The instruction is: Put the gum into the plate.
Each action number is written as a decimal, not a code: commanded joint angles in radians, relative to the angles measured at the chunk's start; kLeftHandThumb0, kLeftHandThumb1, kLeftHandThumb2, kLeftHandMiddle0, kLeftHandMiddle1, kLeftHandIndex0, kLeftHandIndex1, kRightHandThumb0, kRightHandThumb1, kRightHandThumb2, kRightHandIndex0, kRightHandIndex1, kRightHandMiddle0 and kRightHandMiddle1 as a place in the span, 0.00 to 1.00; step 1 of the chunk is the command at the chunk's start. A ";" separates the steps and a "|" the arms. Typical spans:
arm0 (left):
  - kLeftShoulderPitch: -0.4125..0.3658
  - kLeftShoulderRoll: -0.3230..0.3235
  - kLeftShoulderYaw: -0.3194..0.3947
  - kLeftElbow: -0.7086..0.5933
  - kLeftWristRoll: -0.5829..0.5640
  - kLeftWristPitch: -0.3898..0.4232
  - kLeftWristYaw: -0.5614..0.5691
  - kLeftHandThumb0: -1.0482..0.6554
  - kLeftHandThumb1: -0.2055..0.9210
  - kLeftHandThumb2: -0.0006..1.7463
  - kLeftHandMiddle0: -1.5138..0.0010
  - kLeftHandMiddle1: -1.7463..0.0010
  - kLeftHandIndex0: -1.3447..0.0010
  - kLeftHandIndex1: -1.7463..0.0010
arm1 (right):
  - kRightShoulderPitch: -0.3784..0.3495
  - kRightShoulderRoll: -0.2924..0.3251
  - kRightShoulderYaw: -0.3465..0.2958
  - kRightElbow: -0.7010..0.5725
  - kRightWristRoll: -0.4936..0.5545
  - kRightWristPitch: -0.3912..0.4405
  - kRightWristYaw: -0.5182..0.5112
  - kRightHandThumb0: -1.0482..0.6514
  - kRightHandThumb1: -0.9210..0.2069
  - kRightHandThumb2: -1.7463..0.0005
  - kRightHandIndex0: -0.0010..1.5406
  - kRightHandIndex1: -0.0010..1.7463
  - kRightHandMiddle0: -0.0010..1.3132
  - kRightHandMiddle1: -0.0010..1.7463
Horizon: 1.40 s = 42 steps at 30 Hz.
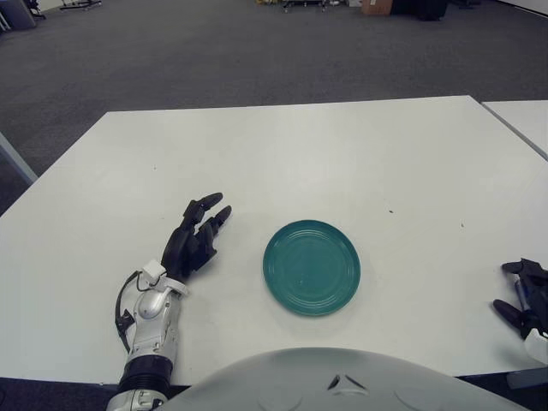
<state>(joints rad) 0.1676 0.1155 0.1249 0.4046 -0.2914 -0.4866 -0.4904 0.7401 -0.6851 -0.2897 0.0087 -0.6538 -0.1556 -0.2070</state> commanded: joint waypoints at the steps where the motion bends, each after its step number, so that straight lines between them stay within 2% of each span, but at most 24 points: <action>1: 0.025 -0.011 0.002 0.049 -0.008 0.031 -0.007 0.10 1.00 0.46 0.65 0.97 1.00 0.52 | 0.015 0.055 0.103 0.073 0.011 -0.059 0.027 0.19 0.00 0.68 0.37 0.94 0.23 0.93; 7: 0.016 -0.008 0.010 0.056 -0.009 0.036 -0.013 0.10 1.00 0.46 0.65 0.97 1.00 0.52 | 0.005 0.059 0.123 0.102 -0.006 -0.083 -0.044 0.23 0.00 0.70 0.48 0.99 0.37 0.99; 12: 0.008 -0.005 0.017 0.066 -0.011 0.037 -0.019 0.10 1.00 0.46 0.65 0.97 1.00 0.52 | 0.001 0.055 0.139 0.119 -0.026 -0.095 -0.104 0.25 0.00 0.68 0.55 1.00 0.48 1.00; 19: -0.004 -0.002 0.024 0.080 -0.013 0.037 -0.026 0.10 1.00 0.46 0.65 0.98 1.00 0.52 | -0.015 0.054 0.156 0.160 -0.031 -0.141 -0.192 0.28 0.00 0.67 0.61 1.00 0.58 1.00; 30: -0.013 -0.001 0.030 0.090 -0.013 0.038 -0.030 0.10 1.00 0.46 0.65 0.98 1.00 0.52 | -0.048 0.037 0.193 0.244 -0.078 -0.236 -0.360 0.33 0.00 0.68 0.67 1.00 0.61 1.00; 42: -0.020 0.001 0.035 0.096 -0.013 0.039 -0.034 0.10 1.00 0.46 0.65 0.98 1.00 0.52 | -0.067 0.019 0.234 0.270 -0.098 -0.241 -0.420 0.35 0.00 0.70 0.69 1.00 0.61 1.00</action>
<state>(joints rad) 0.1229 0.1227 0.1577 0.4524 -0.3035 -0.4769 -0.5230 0.6418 -0.7011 -0.1337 0.2150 -0.7203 -0.4022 -0.6866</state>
